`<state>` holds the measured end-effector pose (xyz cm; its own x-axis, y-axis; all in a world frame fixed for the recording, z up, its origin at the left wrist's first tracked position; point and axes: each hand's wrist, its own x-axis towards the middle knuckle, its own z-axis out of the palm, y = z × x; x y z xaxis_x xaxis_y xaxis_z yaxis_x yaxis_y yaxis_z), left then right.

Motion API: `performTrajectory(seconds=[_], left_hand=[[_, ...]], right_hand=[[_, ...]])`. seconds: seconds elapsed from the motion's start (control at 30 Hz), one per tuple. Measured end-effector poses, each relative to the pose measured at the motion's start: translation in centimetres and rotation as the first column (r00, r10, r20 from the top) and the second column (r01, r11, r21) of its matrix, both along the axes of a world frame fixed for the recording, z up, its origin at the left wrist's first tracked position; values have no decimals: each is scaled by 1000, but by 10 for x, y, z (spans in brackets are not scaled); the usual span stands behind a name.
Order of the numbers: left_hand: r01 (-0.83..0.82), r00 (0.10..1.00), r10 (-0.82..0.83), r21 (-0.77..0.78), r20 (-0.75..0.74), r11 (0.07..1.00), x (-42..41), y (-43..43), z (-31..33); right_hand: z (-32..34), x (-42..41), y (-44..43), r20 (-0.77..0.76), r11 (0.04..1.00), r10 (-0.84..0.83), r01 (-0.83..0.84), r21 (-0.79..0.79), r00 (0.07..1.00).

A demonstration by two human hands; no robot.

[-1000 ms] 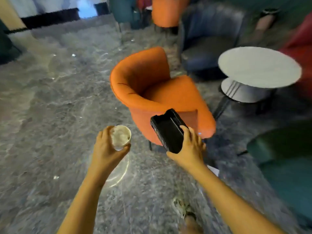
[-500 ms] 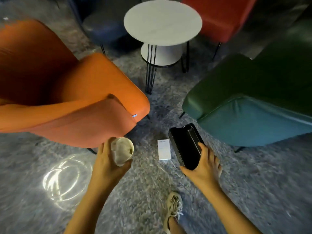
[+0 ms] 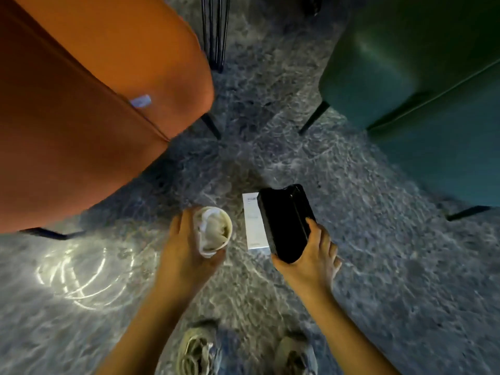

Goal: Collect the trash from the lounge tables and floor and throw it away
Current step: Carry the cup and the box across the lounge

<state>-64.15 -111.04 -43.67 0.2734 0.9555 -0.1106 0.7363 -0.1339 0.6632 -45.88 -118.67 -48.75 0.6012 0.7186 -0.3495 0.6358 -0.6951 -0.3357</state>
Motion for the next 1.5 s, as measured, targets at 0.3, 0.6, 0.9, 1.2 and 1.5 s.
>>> performTrajectory(seconds=[0.3,0.6,0.9,1.2,1.5], left_hand=[[74,993,-82,93,85,993,16,44,-214],[95,994,-101,144,35,985,25,49,-257],[79,989,-101,192,112,978,32,40,-262],[110,988,-127,185,85,977,36,42,-265],[84,991,-101,179,88,980,32,42,-266]], right_hand=[[-201,-10,45,44,997,35,-38,70,998],[-216,-17,48,63,995,68,-64,-72,996],[-203,8,43,-382,962,-112,196,188,917],[-201,49,68,-833,913,-322,381,-148,450],[-202,38,70,-835,917,-324,366,-160,445]])
